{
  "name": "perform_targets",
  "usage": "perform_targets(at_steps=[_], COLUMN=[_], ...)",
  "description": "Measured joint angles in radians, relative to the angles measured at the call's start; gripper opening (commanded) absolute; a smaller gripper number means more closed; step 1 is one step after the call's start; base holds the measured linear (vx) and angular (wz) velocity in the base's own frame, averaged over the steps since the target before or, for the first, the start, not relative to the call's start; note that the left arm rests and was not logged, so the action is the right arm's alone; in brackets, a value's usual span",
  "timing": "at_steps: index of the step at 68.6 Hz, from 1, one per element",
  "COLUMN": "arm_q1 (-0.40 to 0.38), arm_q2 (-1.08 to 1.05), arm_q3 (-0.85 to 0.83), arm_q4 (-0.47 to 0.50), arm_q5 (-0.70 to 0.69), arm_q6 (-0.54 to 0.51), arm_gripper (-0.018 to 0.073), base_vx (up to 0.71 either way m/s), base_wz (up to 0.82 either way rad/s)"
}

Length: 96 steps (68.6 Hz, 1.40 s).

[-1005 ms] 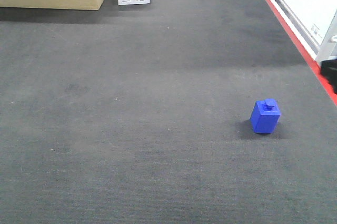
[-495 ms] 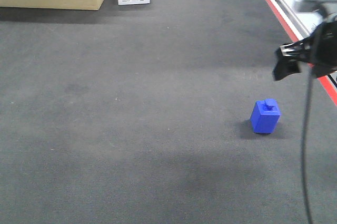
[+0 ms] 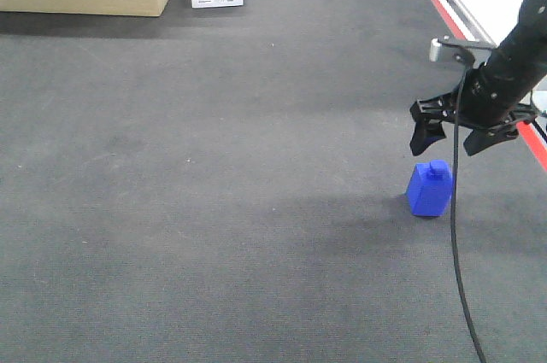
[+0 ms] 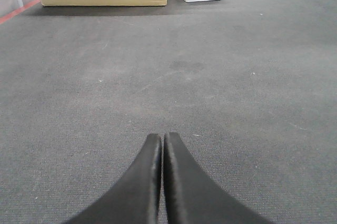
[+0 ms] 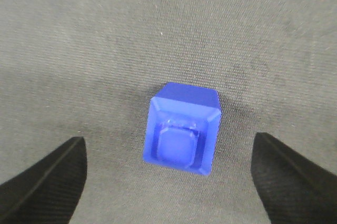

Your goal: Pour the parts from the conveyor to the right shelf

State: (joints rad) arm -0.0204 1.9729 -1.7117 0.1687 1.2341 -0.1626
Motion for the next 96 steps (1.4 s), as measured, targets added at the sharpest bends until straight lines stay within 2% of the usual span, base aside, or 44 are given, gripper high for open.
perform_targets(at_steps=[44,75,86,92,96], arm_q1=[0.022,0.022,0.022,0.022,0.022], arm_q2=[0.093,0.121,0.121,0.121,0.121], arm_q3=[0.049,0.052,0.052,0.052,0.052], arm_q4=[-0.057,-0.022,-0.025,-0.035,-0.038], arm_q5=[-0.004,-0.025,-0.047,-0.056,-0.057], arm_q6=[0.011,0.016,0.021,0.031,0.031], arm_gripper=[0.0594,0.0585,0.0479,0.0368,0.0262], base_vx=[0.0,0.0,0.0,0.0,0.0], base_wz=[0.0,0.0,0.0,0.0,0.0])
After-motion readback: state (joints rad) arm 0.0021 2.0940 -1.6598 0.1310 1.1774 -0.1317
